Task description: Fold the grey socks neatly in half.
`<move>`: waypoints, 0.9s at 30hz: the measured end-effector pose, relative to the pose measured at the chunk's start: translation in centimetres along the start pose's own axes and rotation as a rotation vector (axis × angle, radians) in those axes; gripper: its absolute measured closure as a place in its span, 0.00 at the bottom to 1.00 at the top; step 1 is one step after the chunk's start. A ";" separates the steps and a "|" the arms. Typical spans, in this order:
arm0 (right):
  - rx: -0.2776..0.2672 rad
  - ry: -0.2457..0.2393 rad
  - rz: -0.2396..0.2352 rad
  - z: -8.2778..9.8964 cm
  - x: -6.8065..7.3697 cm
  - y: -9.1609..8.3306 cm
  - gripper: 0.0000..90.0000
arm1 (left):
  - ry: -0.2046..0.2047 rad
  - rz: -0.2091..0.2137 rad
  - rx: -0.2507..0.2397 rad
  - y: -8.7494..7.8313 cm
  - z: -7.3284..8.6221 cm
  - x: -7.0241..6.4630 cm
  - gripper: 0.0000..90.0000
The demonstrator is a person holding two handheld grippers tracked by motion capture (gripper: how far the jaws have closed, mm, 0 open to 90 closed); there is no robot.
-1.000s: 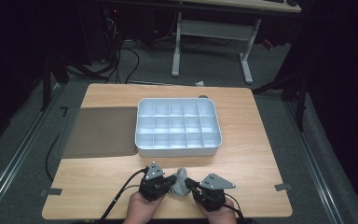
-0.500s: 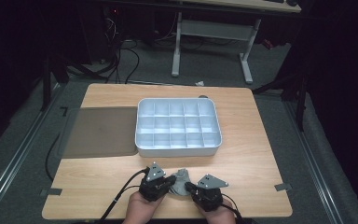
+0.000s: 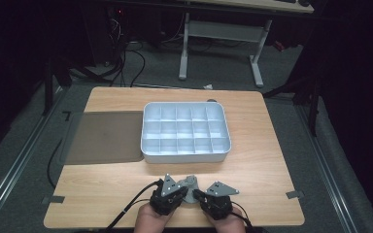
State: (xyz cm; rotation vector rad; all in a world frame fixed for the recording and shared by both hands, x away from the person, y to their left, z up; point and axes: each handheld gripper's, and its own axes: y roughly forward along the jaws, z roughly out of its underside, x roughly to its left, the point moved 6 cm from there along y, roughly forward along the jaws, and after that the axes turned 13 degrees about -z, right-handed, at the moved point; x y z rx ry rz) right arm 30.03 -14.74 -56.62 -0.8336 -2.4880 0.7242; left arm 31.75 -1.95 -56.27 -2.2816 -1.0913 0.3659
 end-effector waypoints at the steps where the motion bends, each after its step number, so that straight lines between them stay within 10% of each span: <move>1: -0.001 0.000 -0.001 0.0 0.0 0.0 0.96 | 0.000 0.000 0.000 0.0 0.0 0.0 0.95; 9: -0.041 0.013 0.000 -0.4 0.3 -0.9 0.86 | 0.002 -0.005 0.000 0.2 0.3 0.1 0.95; 17: -0.029 0.131 -0.013 0.0 -0.4 -1.0 0.61 | -0.008 0.002 -0.004 0.2 0.4 0.1 0.95; 27: 0.010 0.173 -0.053 0.6 -0.4 -0.2 0.69 | -0.009 0.005 -0.003 0.2 0.4 0.2 0.95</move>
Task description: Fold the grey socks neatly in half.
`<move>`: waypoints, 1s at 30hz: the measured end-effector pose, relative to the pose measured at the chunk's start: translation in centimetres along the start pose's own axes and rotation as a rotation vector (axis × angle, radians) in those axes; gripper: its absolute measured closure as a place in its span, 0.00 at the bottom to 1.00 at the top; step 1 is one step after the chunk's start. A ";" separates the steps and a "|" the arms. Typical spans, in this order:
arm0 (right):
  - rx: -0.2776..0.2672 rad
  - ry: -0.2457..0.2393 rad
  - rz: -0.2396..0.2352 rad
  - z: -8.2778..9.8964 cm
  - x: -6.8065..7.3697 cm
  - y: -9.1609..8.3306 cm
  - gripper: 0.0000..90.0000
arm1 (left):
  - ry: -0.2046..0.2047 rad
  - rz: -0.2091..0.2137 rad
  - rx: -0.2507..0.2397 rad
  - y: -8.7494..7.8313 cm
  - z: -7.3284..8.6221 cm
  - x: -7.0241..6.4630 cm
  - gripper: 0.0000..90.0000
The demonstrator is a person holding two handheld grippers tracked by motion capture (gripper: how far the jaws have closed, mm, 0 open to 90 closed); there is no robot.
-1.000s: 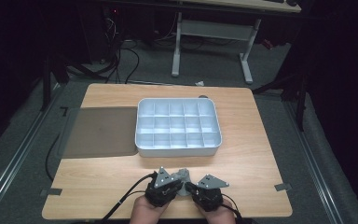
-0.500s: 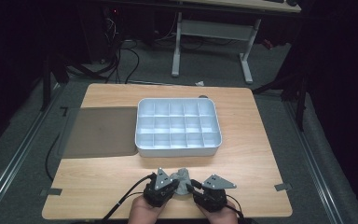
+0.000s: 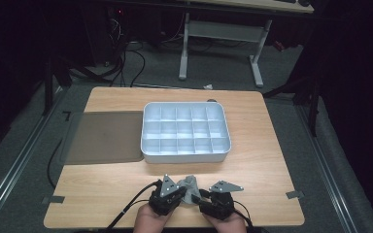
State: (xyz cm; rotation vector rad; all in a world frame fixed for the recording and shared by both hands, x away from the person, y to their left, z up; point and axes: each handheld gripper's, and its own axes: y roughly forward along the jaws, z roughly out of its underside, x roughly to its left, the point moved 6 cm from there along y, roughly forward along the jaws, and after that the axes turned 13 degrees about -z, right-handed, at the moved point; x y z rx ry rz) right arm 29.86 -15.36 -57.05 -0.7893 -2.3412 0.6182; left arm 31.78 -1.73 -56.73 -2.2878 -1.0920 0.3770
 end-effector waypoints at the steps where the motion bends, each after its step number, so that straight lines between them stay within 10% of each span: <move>1: 0.003 -0.003 -0.003 0.0 0.0 0.0 0.71 | 0.002 -0.001 -0.001 0.0 0.0 0.0 0.95; 20: -0.067 -0.177 -0.029 -1.3 2.8 -0.6 0.90 | 0.037 -0.011 0.002 0.1 0.0 -0.3 0.98; 30: -0.116 -0.140 -0.027 -1.8 1.9 -1.7 0.75 | 0.030 -0.003 0.006 0.1 0.0 -0.3 0.98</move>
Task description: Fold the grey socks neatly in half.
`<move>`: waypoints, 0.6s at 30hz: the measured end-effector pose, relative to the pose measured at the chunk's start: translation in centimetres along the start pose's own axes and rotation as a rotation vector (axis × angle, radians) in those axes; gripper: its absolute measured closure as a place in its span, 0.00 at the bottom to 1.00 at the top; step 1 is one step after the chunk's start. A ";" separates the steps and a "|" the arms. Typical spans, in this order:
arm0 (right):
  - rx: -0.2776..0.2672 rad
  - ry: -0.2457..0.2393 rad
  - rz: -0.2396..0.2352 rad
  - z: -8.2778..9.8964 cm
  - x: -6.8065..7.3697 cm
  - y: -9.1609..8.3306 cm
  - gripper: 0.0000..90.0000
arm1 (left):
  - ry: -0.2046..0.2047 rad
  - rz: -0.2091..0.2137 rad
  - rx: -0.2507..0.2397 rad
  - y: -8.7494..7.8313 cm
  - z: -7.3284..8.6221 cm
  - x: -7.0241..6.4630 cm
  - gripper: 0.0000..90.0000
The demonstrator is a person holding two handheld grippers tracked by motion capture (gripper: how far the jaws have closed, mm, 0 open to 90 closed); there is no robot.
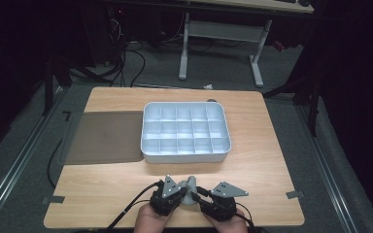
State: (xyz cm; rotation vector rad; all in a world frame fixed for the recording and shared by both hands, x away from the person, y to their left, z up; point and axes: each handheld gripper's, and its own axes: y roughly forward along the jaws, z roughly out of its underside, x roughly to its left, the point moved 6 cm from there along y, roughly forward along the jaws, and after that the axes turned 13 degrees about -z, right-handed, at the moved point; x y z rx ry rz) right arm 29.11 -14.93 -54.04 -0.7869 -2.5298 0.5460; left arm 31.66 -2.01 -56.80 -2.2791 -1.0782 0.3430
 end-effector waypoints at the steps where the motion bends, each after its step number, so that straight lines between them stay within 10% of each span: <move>1: -0.012 -0.001 0.006 -0.2 -0.2 -0.3 0.73 | 0.005 -0.004 -0.001 0.0 0.0 0.0 0.98; 8: -0.014 0.037 0.101 0.0 -2.5 -0.9 0.71 | 0.001 -0.002 -0.001 0.0 0.0 0.0 0.98; 11: 0.049 0.065 0.148 0.8 -3.2 -0.3 0.88 | -0.003 0.001 -0.001 0.0 0.0 0.0 0.98; 18: 0.105 0.048 0.122 1.1 -2.2 1.4 0.98 | 0.005 -0.003 -0.001 0.0 0.0 0.0 0.98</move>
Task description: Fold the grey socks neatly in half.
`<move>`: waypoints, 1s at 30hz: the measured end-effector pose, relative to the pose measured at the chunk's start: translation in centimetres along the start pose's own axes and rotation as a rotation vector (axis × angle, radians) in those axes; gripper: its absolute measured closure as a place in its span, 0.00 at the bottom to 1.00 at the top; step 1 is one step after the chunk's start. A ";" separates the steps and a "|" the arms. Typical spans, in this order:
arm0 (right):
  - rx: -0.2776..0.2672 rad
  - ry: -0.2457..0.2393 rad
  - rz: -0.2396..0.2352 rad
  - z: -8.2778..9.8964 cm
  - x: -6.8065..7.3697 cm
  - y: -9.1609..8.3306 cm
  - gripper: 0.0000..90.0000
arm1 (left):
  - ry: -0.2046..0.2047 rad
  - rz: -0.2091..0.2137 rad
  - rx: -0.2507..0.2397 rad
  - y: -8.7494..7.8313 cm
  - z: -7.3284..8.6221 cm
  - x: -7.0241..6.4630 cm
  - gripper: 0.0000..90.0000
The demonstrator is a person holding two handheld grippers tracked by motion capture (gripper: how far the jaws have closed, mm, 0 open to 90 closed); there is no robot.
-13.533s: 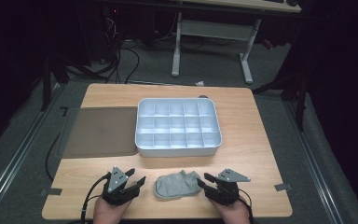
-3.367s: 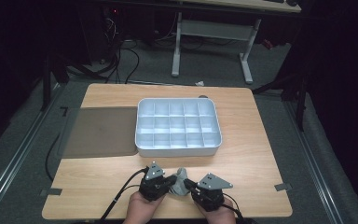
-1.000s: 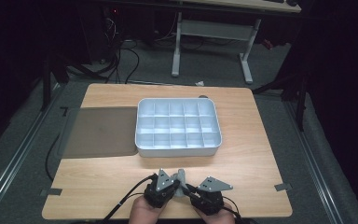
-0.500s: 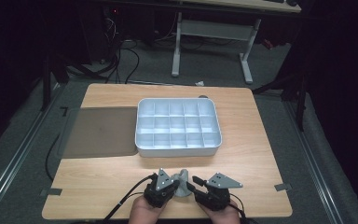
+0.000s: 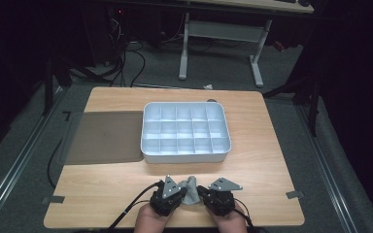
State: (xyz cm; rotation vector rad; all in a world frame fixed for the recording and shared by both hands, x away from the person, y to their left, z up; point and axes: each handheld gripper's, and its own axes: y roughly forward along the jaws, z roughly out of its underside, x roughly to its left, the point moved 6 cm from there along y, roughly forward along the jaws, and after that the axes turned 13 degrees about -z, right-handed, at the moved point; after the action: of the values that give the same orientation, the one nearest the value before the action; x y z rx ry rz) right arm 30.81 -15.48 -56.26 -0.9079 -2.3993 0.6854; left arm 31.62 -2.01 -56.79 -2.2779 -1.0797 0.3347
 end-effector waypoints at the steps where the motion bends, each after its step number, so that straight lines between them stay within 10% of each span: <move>1: 0.004 -0.005 -0.001 0.0 0.1 0.2 0.98 | 0.000 0.000 0.000 0.0 0.0 0.0 0.98; 20: -0.040 -0.065 -0.043 -0.7 1.7 0.6 1.00 | -0.009 0.000 -0.015 -0.2 0.0 0.0 0.94; 25: -0.035 -0.059 -0.034 -0.4 1.3 0.5 1.00 | -0.137 0.075 -0.080 -1.0 -0.4 1.2 0.87; 30: -0.033 -0.058 -0.034 -0.3 1.4 0.5 1.00 | -0.168 0.081 -0.104 -1.5 -0.4 1.7 0.87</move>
State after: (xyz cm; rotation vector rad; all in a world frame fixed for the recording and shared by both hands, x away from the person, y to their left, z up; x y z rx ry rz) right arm 30.27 -14.10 -55.98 -0.8700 -2.4777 0.6702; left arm 31.98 -0.15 -55.52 -2.4258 -1.1130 0.5221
